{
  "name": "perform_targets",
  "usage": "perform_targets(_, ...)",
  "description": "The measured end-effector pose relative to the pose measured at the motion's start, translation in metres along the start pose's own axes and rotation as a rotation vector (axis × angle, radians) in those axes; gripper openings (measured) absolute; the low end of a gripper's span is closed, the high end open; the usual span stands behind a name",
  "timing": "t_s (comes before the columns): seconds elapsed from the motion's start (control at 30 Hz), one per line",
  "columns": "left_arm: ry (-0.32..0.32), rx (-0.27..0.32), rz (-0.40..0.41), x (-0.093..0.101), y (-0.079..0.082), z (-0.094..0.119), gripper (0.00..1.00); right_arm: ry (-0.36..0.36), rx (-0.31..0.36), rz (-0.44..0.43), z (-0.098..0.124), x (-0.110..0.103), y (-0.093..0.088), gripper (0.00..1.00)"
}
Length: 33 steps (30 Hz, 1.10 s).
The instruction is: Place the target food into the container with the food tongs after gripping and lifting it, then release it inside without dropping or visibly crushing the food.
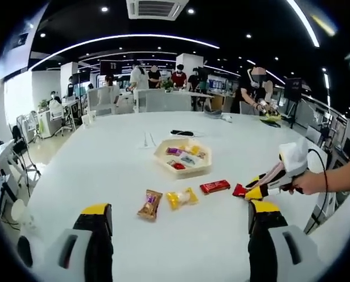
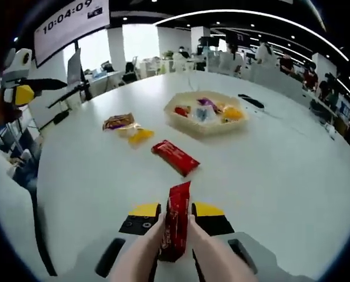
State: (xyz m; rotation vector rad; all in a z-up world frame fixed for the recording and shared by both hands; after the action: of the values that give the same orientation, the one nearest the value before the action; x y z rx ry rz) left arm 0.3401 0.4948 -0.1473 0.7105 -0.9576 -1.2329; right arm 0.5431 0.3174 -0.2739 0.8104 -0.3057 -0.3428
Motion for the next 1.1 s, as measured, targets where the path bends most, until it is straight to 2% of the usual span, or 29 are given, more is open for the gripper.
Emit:
perform_targets(0.03, -0.002, 0.002, -0.001, 0.000, 0.001, -0.001, 0.97, -0.007, 0.013, -0.056, 0.002, 0.002, 0.004, 0.19)
perform_targets(0.17, -0.001, 0.002, -0.001, -0.004, 0.003, -0.002, 0.96, -0.003, 0.022, -0.097, 0.014, 0.010, 0.012, 0.20)
perform_targets(0.2, -0.007, 0.006, 0.001, -0.001, 0.004, -0.004, 0.96, -0.008, 0.014, -0.122, 0.017, 0.013, 0.015, 0.20)
perform_targets(0.23, -0.009, 0.007, 0.000, -0.001, 0.004, -0.004, 0.96, -0.010, 0.041, -0.150, 0.016, 0.017, 0.014, 0.20)
perform_targets(0.27, -0.012, 0.010, -0.005, -0.001, 0.005, -0.005, 0.96, 0.000, 0.024, -0.177, 0.019, 0.017, 0.016, 0.20)
perform_targets(0.33, -0.025, 0.013, -0.010, -0.002, 0.009, -0.007, 0.96, -0.027, 0.053, -0.200, 0.026, 0.022, 0.024, 0.20)
perform_targets(0.37, -0.033, 0.015, -0.011, -0.003, 0.010, -0.008, 0.96, -0.026, 0.046, -0.222, 0.033, 0.021, 0.028, 0.20)
perform_targets(0.43, -0.054, 0.011, -0.020, -0.007, 0.013, -0.010, 0.96, -0.047, 0.067, -0.224, 0.040, 0.022, 0.035, 0.20)
perform_targets(0.5, -0.073, 0.011, -0.029, -0.009, 0.016, -0.013, 0.96, -0.056, 0.060, -0.260, 0.045, 0.022, 0.039, 0.20)
perform_targets(0.57, -0.112, 0.025, -0.049, -0.010, 0.024, -0.017, 0.96, -0.068, 0.071, -0.271, 0.051, 0.022, 0.044, 0.20)
perform_targets(0.67, -0.145, 0.029, -0.067, -0.012, 0.031, -0.020, 0.96, -0.116, 0.076, -0.319, 0.066, 0.021, 0.054, 0.20)
perform_targets(0.77, -0.172, 0.031, -0.084, -0.015, 0.035, -0.022, 0.96, -0.154, 0.079, -0.316, 0.075, 0.022, 0.060, 0.20)
perform_targets(0.83, -0.201, 0.037, -0.127, -0.017, 0.040, -0.022, 0.96, -0.200, 0.080, -0.334, 0.083, 0.023, 0.066, 0.20)
perform_targets(1.03, -0.257, 0.058, -0.157, -0.023, 0.051, -0.025, 0.97, -0.272, 0.100, -0.369, 0.094, 0.023, 0.082, 0.20)
perform_targets(1.1, -0.295, 0.093, -0.187, -0.022, 0.058, -0.026, 0.98, -0.284, 0.107, -0.366, 0.094, 0.021, 0.087, 0.20)
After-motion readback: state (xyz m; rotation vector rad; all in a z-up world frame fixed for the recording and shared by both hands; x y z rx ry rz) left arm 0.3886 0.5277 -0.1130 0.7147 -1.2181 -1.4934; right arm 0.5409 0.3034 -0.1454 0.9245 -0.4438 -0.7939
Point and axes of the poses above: the point that each gripper's makers call its tool centre point, and the gripper's own axes: z roughly backward along the fingers, x roughly to its right, y roughly out of its top, the point moved 3 cm from there along z, roughly backward along the fingers, and after that the axes turned 15 degrees about -y, right-handed, at the moved point
